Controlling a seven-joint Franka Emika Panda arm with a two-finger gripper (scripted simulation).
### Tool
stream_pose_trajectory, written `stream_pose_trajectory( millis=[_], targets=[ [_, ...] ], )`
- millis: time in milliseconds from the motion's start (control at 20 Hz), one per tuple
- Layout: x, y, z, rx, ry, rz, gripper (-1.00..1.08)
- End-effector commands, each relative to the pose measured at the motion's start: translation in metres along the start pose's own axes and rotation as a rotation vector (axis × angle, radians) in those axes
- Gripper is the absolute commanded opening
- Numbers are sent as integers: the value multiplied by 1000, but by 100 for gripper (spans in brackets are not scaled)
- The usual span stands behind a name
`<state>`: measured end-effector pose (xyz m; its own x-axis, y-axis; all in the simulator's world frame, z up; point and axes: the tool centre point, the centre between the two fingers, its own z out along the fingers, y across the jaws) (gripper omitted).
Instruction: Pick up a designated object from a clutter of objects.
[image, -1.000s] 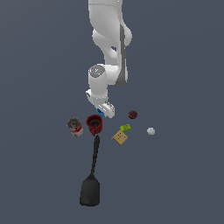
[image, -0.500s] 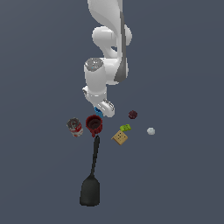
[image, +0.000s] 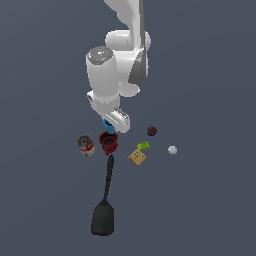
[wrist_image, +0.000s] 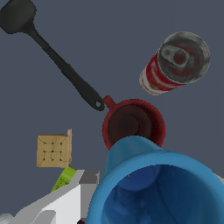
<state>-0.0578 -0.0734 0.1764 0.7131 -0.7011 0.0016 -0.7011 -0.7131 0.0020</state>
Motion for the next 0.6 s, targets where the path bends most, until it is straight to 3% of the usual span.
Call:
stream_pose_trajectory(
  millis=[0, 550],
  targets=[
    [11, -9, -21, 0, 0, 0, -100],
    [55, -45, -103, 1, -1, 0, -100]
  ],
)
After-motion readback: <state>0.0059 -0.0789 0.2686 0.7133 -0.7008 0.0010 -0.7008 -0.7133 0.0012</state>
